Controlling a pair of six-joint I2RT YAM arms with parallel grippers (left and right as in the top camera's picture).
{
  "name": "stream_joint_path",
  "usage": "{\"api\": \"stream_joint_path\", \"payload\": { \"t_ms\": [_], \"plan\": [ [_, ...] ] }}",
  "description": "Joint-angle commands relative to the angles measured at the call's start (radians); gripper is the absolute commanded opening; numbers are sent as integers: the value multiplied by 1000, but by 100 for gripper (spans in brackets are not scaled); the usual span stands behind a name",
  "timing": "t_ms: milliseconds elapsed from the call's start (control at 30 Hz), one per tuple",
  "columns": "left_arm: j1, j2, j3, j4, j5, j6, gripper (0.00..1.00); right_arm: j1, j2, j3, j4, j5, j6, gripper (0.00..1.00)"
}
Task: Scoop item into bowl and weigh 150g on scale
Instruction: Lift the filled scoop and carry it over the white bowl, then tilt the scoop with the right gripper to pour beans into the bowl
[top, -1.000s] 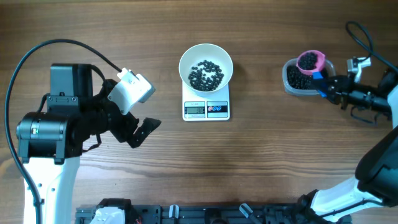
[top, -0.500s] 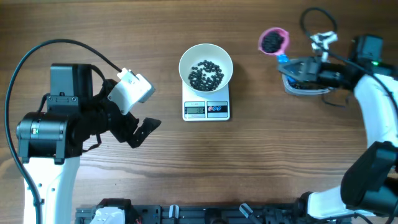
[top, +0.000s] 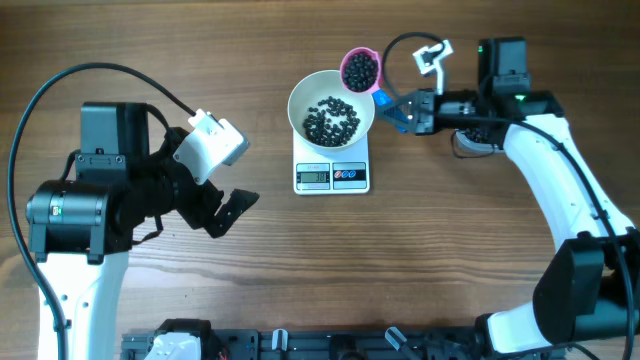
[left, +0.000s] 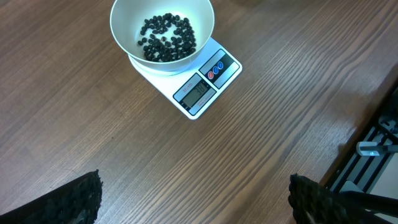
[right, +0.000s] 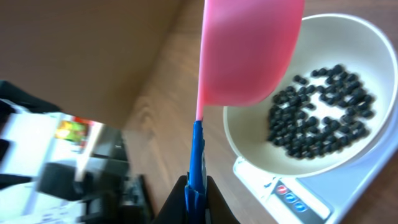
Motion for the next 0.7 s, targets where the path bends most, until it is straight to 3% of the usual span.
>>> {"api": "stream_joint_path", "payload": {
  "t_ms": [0,300,667],
  "plan": [
    [6,4,19,-1,8,12,100,32,-24,-1,31,129,-105,4],
    [6,4,19,-1,8,12,100,106,-24,-1,40,355,-268,4],
    [6,4,19,-1,8,12,100,164,-24,-1,32,518,-334,4]
  ]
}}
